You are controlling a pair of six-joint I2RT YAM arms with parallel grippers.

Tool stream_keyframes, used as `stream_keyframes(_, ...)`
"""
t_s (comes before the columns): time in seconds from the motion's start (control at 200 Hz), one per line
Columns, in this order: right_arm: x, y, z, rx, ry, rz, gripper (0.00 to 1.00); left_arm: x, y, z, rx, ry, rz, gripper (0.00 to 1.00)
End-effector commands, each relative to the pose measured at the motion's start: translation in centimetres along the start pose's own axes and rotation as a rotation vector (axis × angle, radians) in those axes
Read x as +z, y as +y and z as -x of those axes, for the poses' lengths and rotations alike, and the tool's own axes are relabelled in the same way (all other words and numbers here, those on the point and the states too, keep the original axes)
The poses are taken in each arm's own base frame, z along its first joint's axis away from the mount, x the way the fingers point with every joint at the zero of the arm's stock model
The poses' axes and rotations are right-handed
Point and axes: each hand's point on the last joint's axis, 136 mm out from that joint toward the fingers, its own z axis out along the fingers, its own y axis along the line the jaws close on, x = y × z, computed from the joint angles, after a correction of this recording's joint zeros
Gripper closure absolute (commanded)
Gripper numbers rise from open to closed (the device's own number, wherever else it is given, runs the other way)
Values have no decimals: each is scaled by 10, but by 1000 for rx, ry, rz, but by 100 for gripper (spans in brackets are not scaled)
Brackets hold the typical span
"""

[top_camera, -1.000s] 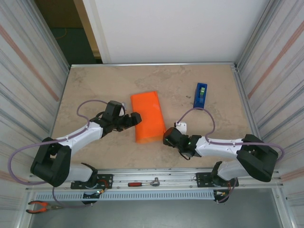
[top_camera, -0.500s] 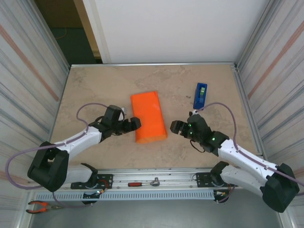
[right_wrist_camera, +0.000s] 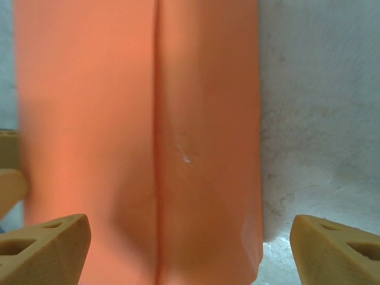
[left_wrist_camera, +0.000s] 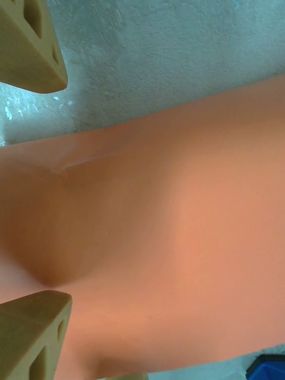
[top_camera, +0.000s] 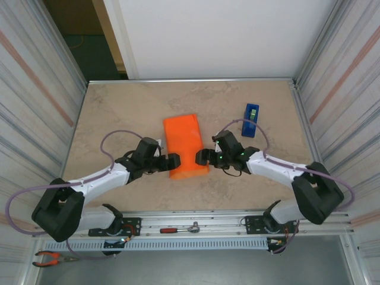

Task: Wrap the gift box in paper
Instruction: Fold the third fold of the wrapping paper on the gift box.

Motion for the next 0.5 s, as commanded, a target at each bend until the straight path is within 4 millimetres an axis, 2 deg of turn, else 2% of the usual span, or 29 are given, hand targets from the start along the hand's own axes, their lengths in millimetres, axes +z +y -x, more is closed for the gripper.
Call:
stream_keyframes(0.0, 16, -2, 3, -4, -7, -12, 17, 8, 14, -5, 35, 1, 58, 14)
stream_keyframes(0.08, 26, -14, 2, 23, -8, -40, 19, 14, 25, -7, 31, 2, 111, 14)
stream_keyframes(0.165, 32, -17, -1, 34, -3, -45, 21, 18, 32, -5, 33, -16, 151, 14)
stream_keyframes(0.306, 31, -12, -3, 25, 2, -42, 21, 21, 36, -3, 51, -42, 197, 14)
stream_keyframes(0.496, 26, -5, 6, -5, -12, -68, 21, 26, 40, -3, 76, -53, 239, 15)
